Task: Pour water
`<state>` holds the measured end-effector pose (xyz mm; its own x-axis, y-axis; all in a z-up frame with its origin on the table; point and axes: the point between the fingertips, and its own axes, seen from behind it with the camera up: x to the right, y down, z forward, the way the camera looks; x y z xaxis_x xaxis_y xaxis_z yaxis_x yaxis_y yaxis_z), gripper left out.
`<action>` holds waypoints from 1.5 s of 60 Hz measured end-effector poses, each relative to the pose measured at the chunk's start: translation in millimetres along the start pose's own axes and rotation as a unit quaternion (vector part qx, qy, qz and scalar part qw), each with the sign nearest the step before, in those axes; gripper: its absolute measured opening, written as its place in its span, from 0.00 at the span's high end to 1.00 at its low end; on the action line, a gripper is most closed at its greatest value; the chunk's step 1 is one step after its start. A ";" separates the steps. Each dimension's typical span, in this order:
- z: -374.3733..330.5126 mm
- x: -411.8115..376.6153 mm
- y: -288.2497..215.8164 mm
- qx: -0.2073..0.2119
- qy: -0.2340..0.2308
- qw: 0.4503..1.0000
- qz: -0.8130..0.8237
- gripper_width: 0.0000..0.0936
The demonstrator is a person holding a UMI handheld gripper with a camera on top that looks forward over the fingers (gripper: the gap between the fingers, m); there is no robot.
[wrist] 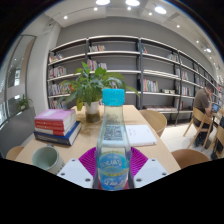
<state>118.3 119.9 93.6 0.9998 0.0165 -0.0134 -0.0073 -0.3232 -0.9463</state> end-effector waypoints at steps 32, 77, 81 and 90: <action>-47.7 7.0 52.7 -0.068 0.027 0.997 0.027 0.12; -368.2 -119.0 13.8 -0.136 0.001 0.991 0.010 0.09; -377.8 -123.9 0.7 -0.129 -0.002 0.992 0.007 0.09; -395.5 -122.6 -26.6 -0.102 0.005 0.995 -0.007 0.10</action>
<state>3.7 -247.8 248.1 0.9999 0.0132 0.0040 0.0101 -0.5079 -0.8614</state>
